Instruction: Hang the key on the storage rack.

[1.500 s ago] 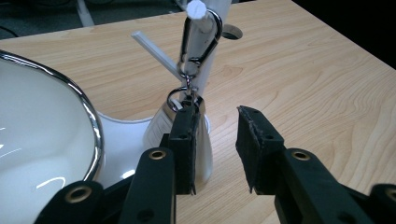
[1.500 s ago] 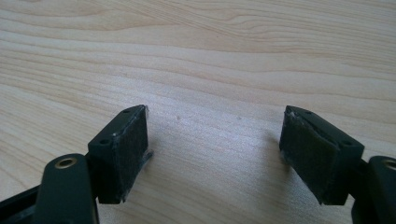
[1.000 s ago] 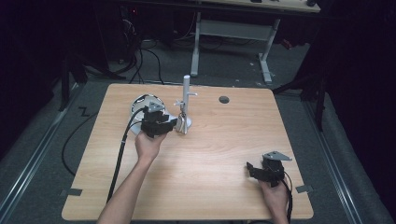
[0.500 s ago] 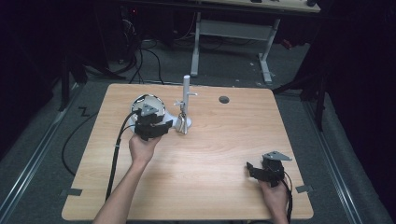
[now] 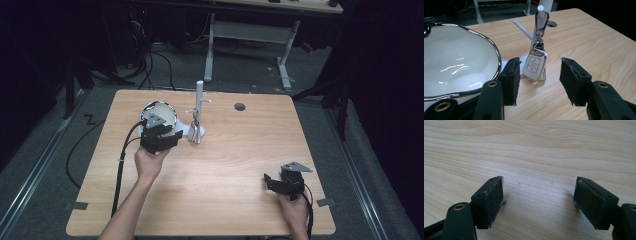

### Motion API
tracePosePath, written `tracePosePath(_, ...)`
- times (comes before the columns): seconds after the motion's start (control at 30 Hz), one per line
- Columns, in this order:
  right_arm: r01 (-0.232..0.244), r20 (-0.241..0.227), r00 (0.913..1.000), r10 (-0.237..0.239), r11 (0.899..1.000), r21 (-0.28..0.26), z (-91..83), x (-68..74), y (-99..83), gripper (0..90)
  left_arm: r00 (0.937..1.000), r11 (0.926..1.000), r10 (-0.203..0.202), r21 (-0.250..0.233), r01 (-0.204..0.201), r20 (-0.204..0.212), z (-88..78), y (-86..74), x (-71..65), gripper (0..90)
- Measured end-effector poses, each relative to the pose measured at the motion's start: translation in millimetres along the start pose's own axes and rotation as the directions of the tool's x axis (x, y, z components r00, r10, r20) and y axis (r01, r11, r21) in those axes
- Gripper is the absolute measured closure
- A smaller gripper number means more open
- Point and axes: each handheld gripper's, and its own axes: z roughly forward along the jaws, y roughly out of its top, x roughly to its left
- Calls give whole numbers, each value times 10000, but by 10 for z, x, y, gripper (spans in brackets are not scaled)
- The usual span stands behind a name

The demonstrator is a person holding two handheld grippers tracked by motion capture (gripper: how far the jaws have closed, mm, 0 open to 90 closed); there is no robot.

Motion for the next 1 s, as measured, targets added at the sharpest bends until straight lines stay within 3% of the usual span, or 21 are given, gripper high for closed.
tracePosePath(0.63, -10, 1, 10000, 10, 10000, 3, 0, 1, 0, 238, 10000, 9998, 50, -216, -48, 70, -137, -27, -32, 502)
tracePosePath(1.0, -14, 3, 10000, 14, 10000, 1, 0, 2, 0, 237, 10000, 9995, -68, -297, 67, -21, -247, -92, 14, 501)
